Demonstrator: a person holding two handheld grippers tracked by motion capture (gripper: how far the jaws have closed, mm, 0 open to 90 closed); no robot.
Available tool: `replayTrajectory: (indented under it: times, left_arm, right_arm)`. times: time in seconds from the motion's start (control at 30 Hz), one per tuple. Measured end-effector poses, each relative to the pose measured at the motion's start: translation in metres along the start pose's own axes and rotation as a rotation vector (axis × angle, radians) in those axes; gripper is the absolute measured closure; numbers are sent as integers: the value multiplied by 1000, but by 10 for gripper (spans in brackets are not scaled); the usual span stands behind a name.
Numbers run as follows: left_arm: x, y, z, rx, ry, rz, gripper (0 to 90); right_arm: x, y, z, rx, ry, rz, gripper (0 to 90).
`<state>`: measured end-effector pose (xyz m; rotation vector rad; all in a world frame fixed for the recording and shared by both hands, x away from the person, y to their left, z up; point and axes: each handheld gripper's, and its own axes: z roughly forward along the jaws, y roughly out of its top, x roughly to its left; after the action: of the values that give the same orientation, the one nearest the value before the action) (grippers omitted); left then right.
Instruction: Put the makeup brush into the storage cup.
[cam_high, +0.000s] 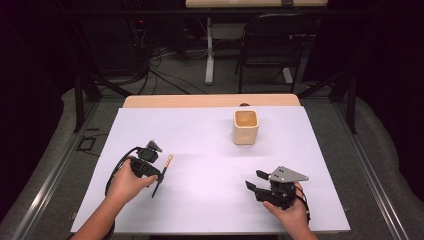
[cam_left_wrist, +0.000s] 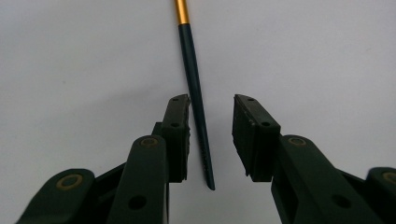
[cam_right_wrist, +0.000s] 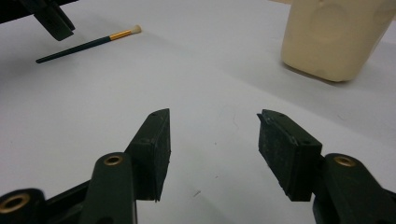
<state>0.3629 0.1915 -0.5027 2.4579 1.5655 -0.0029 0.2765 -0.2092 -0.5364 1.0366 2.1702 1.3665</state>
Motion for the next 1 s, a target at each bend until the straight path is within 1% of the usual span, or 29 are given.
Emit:
replayTrajectory:
  times: [0.13,0.27,0.33,0.5,0.7,0.77,1.0]
  left_arm:
    - [0,-1,4,20,3,-7,688]
    - [0,-1,5,31,2,-10,708]
    - [0,-1,6,37,12,-10,720]
    - [0,-2,9,54,20,-9,751]
    - [0,-2,12,66,15,-10,766]
    - [0,-2,13,71,9,-16,765]
    - [1,-1,16,81,10,-23,780]
  right_arm:
    - [0,0,0,-7,0,8,437]
    - [0,0,-1,-4,0,9,437]
    - [0,0,0,-3,1,10,437]
    - [0,0,0,-7,0,5,437]
    - [0,0,0,-5,2,4,437]
    - [0,0,0,-4,2,4,437]
    - [1,-1,1,-3,4,3,437]
